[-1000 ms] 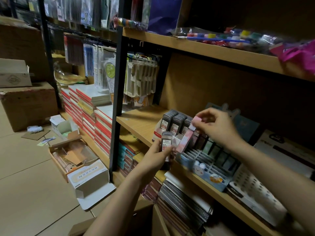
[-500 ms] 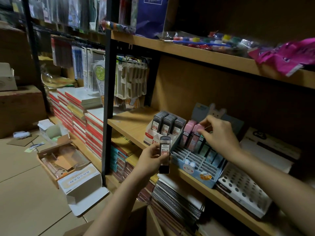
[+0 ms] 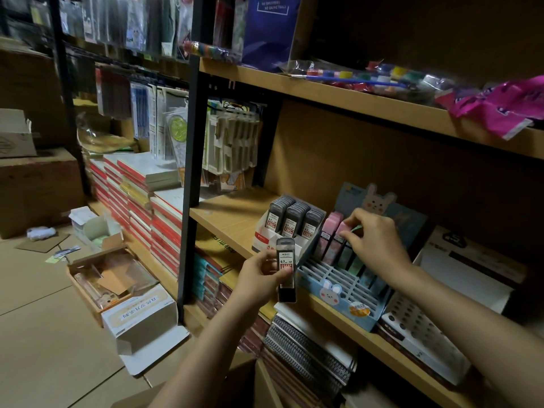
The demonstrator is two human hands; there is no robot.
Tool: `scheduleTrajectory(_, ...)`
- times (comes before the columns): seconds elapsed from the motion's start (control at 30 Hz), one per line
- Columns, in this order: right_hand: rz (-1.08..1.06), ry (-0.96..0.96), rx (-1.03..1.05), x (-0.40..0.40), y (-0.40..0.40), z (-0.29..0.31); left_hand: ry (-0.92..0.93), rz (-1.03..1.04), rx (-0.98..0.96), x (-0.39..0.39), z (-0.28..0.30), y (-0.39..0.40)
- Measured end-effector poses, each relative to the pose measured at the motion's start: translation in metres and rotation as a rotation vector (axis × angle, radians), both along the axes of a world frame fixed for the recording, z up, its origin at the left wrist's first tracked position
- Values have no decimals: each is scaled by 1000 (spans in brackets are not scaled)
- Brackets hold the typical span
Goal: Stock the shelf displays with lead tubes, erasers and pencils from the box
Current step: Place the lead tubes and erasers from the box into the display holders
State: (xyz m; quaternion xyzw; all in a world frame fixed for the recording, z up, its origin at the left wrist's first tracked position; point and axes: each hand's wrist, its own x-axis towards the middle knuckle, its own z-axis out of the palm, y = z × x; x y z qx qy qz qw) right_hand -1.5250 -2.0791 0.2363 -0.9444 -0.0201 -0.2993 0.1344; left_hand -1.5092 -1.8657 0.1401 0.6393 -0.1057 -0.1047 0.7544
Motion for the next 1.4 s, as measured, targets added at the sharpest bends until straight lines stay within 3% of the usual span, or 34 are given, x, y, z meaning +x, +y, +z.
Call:
scheduleTrajectory(0.17, -45, -11, -116, 3, 1, -6, 8, 2, -30, -2, 1, 1)
scheduleTrajectory(0.37, -63, 19, -117, 2, 2, -2, -36, 14, -28, -7, 8, 2)
scheduleTrajectory(0.5, 31, -147, 8, -6, 9, 7, -79, 13, 1, -10, 11, 1)
scheduleTrajectory(0.53, 79, -122, 66, -9, 15, 9, -92, 6, 5, -10, 12, 0)
scheduleTrajectory(0.63, 222, 219, 304, -11, 38, 6, -137, -24, -3, -9, 14, -4)
scheduleTrajectory(0.73, 282, 256, 380, -7, 52, -3, -180, -45, 11, -8, 16, -7)
scheduleTrajectory(0.8, 279, 208, 329, -2, 54, 0, -233, -15, 86, -8, 17, -8)
scheduleTrajectory(0.93, 198, -1, 324, 16, 47, 27, -597, 257, 570, -4, 9, -3)
scheduleTrajectory(1.07, 159, -134, 223, 34, 51, 42, -723, 192, 926, 2, -2, 1)
scheduleTrajectory(1.4, 165, -61, 97, 67, 66, 17, -750, 163, 902, 9, -12, -3)
